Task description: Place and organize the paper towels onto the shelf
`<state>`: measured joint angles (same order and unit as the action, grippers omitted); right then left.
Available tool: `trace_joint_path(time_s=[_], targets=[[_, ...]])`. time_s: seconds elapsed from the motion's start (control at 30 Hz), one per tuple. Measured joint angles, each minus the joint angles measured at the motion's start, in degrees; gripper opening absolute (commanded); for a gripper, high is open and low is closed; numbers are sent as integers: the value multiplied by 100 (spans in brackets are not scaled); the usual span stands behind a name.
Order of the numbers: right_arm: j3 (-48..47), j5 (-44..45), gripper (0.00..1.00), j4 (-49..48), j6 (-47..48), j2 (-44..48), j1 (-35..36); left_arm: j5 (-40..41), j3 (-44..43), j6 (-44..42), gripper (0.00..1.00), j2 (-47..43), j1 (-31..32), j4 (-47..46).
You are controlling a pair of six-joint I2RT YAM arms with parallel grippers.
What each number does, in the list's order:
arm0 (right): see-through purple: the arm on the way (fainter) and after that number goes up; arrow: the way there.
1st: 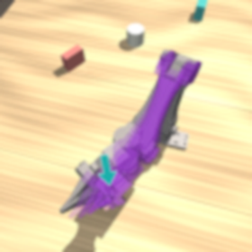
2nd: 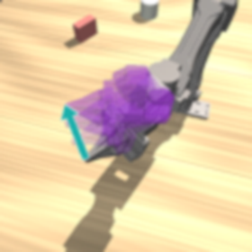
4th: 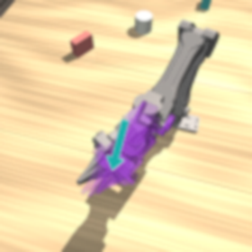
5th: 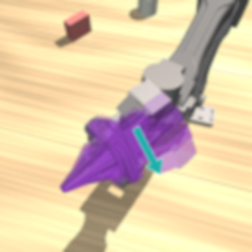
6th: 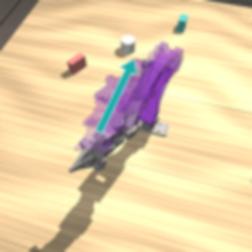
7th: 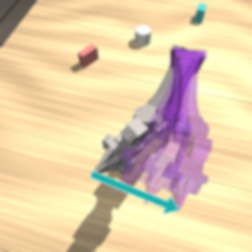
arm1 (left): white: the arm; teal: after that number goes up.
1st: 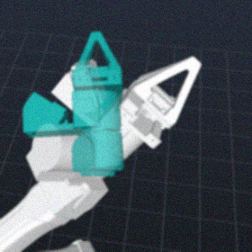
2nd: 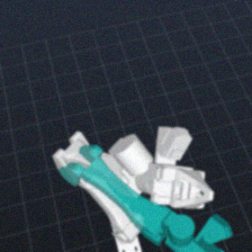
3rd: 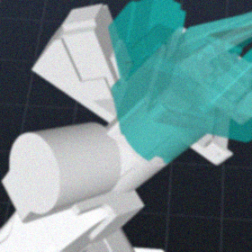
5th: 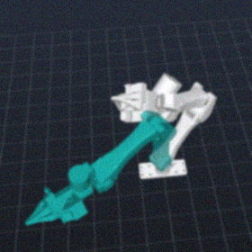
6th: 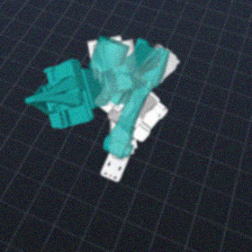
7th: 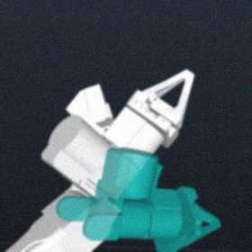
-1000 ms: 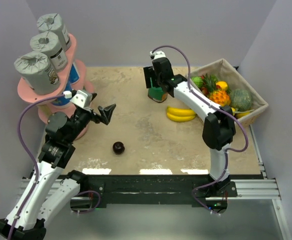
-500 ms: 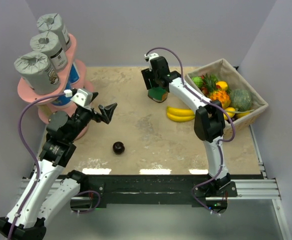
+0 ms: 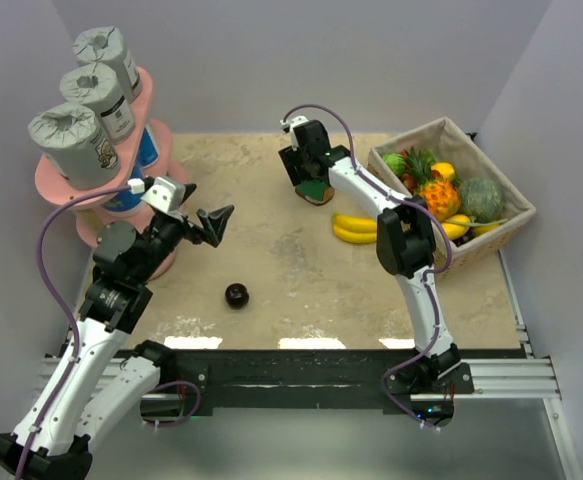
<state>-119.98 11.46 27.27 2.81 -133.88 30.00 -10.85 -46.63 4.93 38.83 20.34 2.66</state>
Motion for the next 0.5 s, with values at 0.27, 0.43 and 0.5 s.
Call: trace_joint_path(time_s=[0.27,0.43,0.5], targets=[[4,107,58,9,127,2,0,26,0,0,98,31,0,0],[17,105,49,4,149,4,0,68,0,0,98,31,0,7],[72,92,47,-11,153,48,4,90,0,-2,98,28,0,9]])
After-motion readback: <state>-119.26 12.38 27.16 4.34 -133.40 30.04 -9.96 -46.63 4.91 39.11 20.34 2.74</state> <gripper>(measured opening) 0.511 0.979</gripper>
